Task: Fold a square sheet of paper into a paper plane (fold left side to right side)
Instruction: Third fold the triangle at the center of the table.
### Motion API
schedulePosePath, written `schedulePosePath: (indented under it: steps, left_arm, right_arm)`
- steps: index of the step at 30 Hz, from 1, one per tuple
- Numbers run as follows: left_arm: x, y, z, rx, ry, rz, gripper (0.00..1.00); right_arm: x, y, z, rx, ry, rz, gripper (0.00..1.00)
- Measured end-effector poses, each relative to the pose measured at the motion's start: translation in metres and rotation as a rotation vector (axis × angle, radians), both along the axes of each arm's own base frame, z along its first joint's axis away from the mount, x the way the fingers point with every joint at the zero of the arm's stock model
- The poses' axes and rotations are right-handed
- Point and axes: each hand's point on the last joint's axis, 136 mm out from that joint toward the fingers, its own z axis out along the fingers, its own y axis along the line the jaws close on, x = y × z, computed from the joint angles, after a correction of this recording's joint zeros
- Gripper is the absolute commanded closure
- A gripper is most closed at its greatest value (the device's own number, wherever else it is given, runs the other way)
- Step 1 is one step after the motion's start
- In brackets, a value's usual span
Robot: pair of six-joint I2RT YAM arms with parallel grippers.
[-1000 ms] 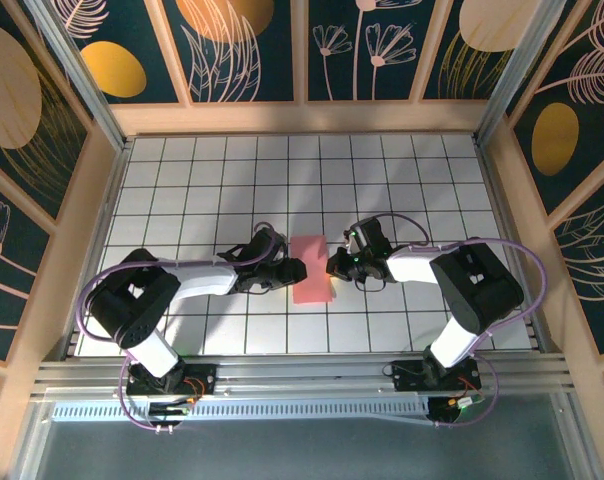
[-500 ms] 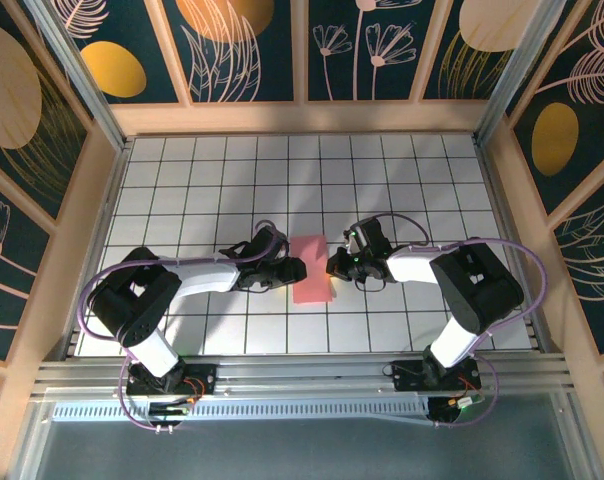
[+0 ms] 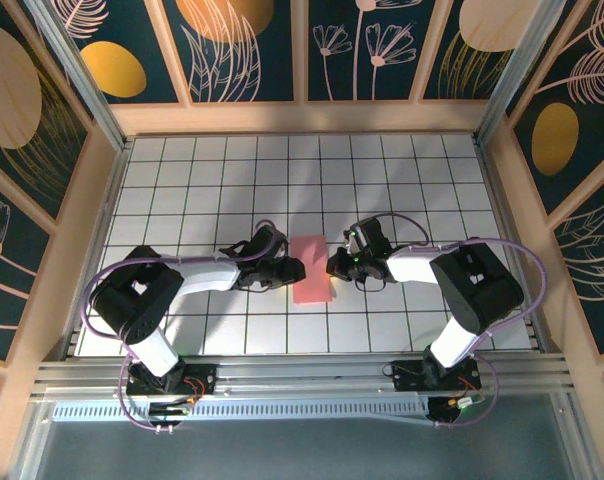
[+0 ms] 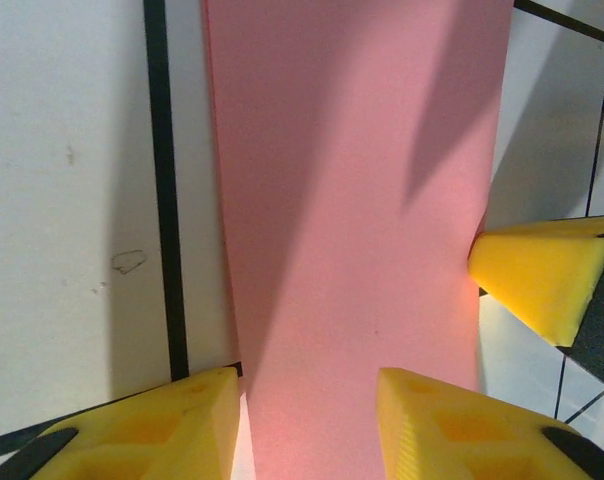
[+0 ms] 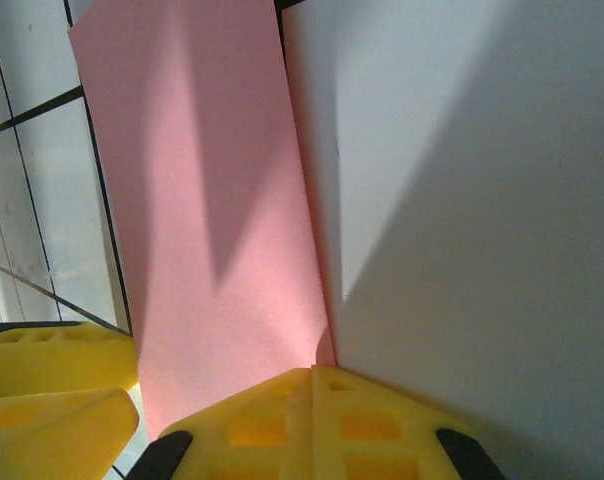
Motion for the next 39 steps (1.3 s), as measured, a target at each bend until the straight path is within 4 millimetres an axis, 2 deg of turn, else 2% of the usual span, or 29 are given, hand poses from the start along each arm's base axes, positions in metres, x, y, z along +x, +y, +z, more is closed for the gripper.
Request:
schedulePosePath:
  steps: [9, 14, 21, 25, 30, 34, 37, 39]
  left_arm:
    - [0.001, -0.010, 0.005, -0.057, 0.000, -0.009, 0.63]
    - [0.001, -0.010, 0.005, -0.058, 0.002, -0.006, 0.72]
    - [0.000, -0.009, 0.006, -0.065, 0.011, 0.009, 0.90]
    - [0.000, -0.010, 0.010, -0.077, 0.015, 0.023, 0.93]
    - [0.001, -0.011, 0.017, -0.102, 0.026, 0.054, 0.96]
    - [0.000, -0.015, 0.021, -0.144, 0.049, 0.073, 1.00]
    - [-0.002, -0.018, 0.022, -0.173, 0.072, 0.082, 1.00]
    - [-0.003, -0.018, 0.022, -0.185, 0.083, 0.087, 1.00]
  right_arm:
    - [0.000, 0.000, 0.000, 0.000, 0.000, 0.000, 1.00]
    - [0.000, 0.000, 0.000, 0.000, 0.000, 0.000, 1.00]
    - [0.001, -0.001, 0.001, -0.008, -0.022, 0.012, 1.00]
    - [0.005, -0.002, 0.008, -0.019, -0.066, 0.019, 0.91]
    - [0.012, -0.007, 0.029, -0.040, -0.163, 0.028, 0.79]
    - [0.016, -0.009, 0.060, -0.051, -0.297, 0.041, 0.67]
    - [0.004, -0.005, 0.082, -0.066, -0.406, 0.074, 0.59]
    - [-0.007, -0.001, 0.090, -0.079, -0.454, 0.104, 0.55]
